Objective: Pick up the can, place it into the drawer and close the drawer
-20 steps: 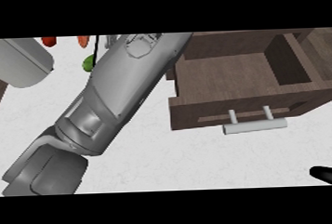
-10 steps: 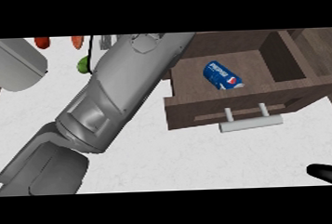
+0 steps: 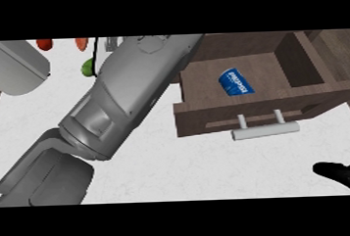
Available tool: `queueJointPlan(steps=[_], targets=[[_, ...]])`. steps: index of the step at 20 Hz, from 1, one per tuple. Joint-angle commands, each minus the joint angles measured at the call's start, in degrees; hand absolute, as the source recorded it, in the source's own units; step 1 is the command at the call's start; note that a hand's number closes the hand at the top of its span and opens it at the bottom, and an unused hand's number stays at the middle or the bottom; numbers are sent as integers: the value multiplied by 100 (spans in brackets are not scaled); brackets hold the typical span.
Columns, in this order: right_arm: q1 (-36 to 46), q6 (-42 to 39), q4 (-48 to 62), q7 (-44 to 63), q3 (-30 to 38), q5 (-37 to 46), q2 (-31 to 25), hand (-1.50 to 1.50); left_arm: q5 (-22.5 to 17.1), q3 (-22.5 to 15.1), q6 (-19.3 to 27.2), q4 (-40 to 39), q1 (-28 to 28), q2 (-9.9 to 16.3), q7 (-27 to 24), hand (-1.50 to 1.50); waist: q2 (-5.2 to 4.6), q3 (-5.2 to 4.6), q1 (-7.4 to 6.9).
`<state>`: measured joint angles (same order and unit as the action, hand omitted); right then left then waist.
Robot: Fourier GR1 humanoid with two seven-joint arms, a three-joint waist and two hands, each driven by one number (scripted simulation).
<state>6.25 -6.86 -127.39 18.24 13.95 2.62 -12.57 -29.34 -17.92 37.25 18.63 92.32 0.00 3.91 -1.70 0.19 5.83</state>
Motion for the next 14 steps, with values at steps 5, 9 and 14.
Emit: queueJointPlan(steps=[5, 9, 14], targets=[[353, -208, 559, -589, -472, 1288, -584, -150, -448, 152, -47, -4, -88, 0, -369, -150, -15, -5, -78], [744, 39, 1122, -873, -969, 2259, -653, -150, -500, 200, 12, -88, 163, 0, -411, -150, -13, -7, -237], [1265, 276, 1917, -930, -1591, 3192, -612, -150, -526, 123, 20, -210, 274, 0, -356, -150, 19, -9, -321]])
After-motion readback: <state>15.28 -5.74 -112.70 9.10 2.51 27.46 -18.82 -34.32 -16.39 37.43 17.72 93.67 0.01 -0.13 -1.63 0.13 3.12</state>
